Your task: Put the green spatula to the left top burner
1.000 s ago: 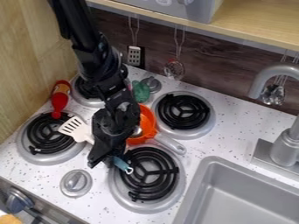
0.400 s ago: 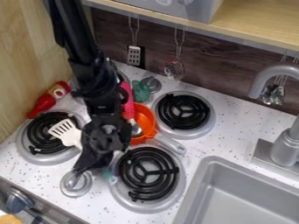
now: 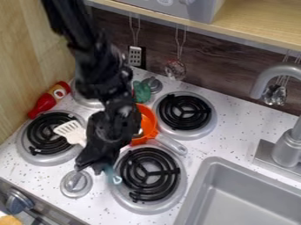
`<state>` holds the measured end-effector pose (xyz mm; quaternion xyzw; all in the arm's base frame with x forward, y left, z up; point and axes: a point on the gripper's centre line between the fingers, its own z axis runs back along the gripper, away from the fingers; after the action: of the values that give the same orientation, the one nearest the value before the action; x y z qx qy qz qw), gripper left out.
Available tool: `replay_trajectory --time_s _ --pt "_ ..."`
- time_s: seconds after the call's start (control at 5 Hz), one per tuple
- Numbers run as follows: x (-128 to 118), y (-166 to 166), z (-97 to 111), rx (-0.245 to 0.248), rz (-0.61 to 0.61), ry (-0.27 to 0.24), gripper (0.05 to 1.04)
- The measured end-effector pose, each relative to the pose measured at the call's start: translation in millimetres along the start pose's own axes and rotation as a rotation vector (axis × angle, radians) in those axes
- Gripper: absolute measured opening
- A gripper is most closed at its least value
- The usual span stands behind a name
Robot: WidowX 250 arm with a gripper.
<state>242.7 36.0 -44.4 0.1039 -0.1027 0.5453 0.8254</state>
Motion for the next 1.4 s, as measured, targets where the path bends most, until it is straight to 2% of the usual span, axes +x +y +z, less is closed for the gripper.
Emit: replay_trajectory --time_s 0.2,0.4,0.6,0.8,1.0,1.2,1.4 --pt "3.5 -1.7 20.1 0.038 -0.029 -0.022 0.255" --pt "7.3 -1.3 27.6 0.047 -0.077 -0.052 0.255" --pt "16.5 -8.9 36.2 0.001 -0.19 -0.106 0.255" --pt "23.2 -16.7 36.0 -0.038 -0.338 -0.137 0.255" --pt "33.4 -24.7 36.4 -0.082 -0.43 -0.169 0.255" --pt "46.7 -31.1 31.9 -0.098 -0.556 -0.193 0.255" --pt "52.8 -35.9 26.1 -0.122 -0.631 -0.184 0.255"
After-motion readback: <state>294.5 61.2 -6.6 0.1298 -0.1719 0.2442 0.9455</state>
